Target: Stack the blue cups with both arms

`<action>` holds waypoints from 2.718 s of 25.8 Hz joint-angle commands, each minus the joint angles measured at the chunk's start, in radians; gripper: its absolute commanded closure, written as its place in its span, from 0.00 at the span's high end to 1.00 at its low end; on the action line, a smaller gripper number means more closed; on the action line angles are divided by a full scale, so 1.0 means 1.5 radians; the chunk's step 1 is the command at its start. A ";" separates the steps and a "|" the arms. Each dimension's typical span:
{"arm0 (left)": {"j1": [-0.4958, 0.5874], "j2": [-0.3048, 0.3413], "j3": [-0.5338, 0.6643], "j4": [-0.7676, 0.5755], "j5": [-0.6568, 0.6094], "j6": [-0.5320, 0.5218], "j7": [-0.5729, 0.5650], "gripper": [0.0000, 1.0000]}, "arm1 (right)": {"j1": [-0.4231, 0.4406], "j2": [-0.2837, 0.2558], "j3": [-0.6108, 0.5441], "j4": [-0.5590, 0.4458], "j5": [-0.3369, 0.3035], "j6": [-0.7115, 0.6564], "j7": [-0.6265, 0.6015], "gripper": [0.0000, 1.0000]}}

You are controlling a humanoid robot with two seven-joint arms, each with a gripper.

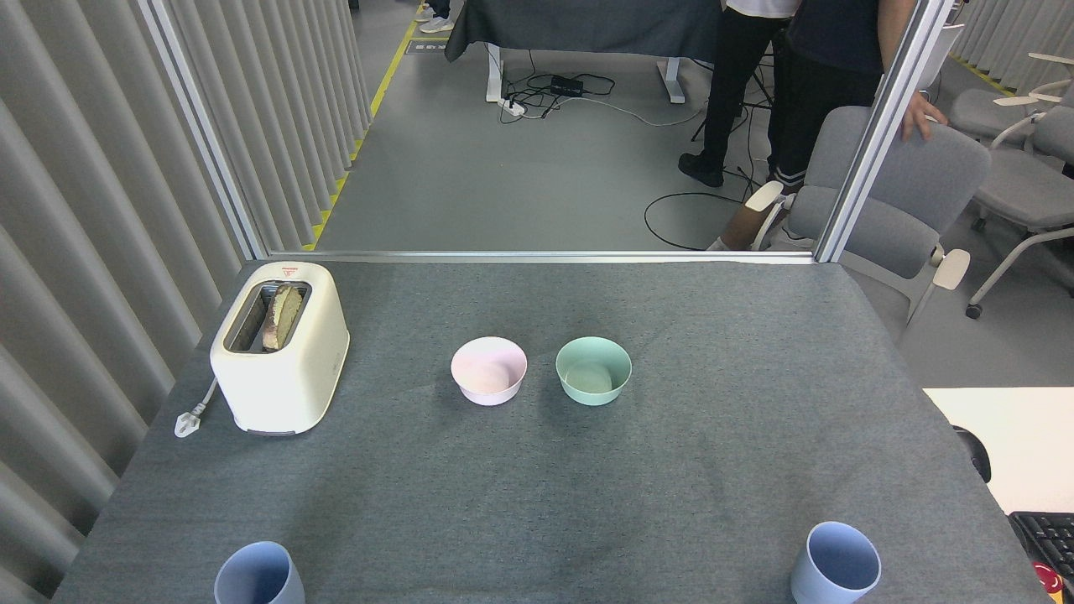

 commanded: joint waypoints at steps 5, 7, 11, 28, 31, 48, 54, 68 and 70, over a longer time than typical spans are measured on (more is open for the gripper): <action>0.002 0.000 -0.004 -0.001 -0.003 -0.004 0.000 1.00 | 0.004 0.004 0.000 0.001 0.001 0.002 0.000 1.00; 0.002 0.000 -0.004 0.001 0.003 -0.010 0.000 1.00 | 0.004 0.005 0.000 0.001 0.001 0.003 0.000 1.00; 0.002 0.000 -0.007 -0.004 0.008 -0.016 -0.001 1.00 | 0.005 0.005 0.000 0.001 0.002 0.003 0.000 1.00; -0.027 -0.007 -0.008 0.035 -0.002 -0.006 0.005 1.00 | 0.003 0.003 -0.002 0.003 -0.001 0.003 0.001 1.00; -0.030 -0.008 -0.008 0.038 -0.001 -0.005 0.005 1.00 | 0.002 0.004 -0.002 0.002 -0.001 0.002 0.003 1.00; -0.091 0.000 -0.010 0.094 -0.003 -0.003 -0.001 1.00 | 0.000 0.004 0.000 0.003 0.001 0.003 0.004 1.00; -0.109 0.002 -0.026 0.103 -0.004 -0.007 -0.001 1.00 | 0.002 0.004 0.000 0.003 0.001 0.003 0.004 1.00; -0.177 0.002 -0.034 0.161 -0.004 0.001 -0.025 1.00 | 0.003 0.004 -0.001 0.004 0.001 0.003 0.002 1.00; -0.186 0.002 -0.034 0.165 -0.004 0.001 -0.025 1.00 | 0.003 0.004 -0.001 0.007 0.001 0.003 0.002 1.00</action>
